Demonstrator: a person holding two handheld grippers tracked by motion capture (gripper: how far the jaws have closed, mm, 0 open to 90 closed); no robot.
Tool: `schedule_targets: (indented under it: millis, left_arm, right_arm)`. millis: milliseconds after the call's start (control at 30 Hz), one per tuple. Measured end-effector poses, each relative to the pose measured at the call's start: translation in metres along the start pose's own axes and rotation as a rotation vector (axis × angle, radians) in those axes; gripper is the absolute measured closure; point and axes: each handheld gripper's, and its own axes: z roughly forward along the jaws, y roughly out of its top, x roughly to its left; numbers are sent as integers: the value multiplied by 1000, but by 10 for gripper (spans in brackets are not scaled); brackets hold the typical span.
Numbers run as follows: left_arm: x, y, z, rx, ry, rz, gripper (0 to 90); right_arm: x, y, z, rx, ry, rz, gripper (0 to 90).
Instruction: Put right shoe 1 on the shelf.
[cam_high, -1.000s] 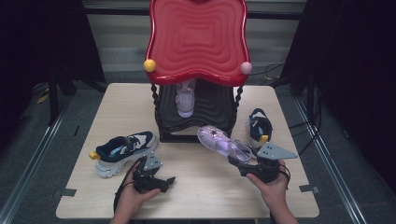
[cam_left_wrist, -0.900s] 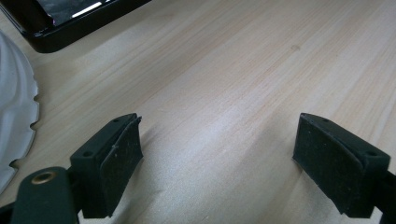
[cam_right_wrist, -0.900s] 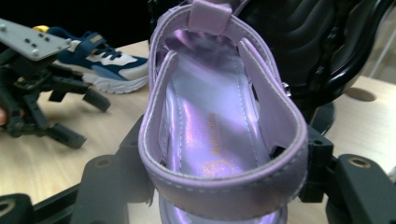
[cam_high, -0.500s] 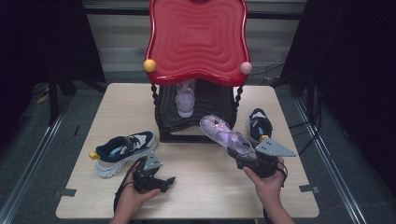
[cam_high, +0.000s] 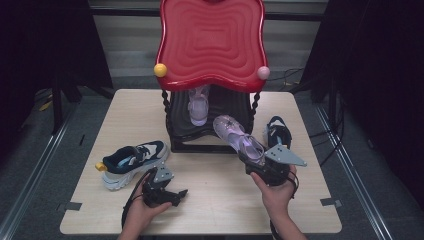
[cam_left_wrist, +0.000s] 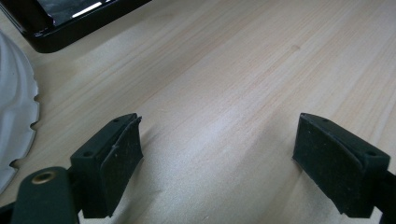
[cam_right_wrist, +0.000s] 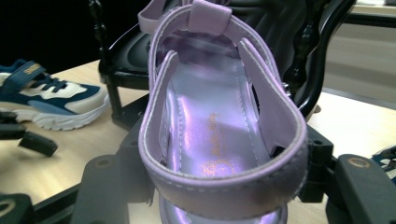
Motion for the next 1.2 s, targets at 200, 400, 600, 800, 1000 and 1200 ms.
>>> schedule_targets:
  millis: [200,400,600,800,1000,1200]
  left_arm:
    - [0,0,0,0,0,0,146]
    - [0,0,0,0,1,0,146]
    - [0,0,0,0,1,0,146]
    - [0,0,0,2,2,0,146]
    - [0,0,0,0,0,0,146]
    - [0,0,0,1,-1,0,146]
  right_arm:
    - [5,4,8,5,-41,3,375]
    - [6,9,16,3,-85,27,374]
    - [9,13,25,-3,-125,23,374]
    - [15,16,33,-6,-178,30,375]
    - [19,19,42,-23,-209,19,375]
    - [21,24,48,-37,-256,43,375]
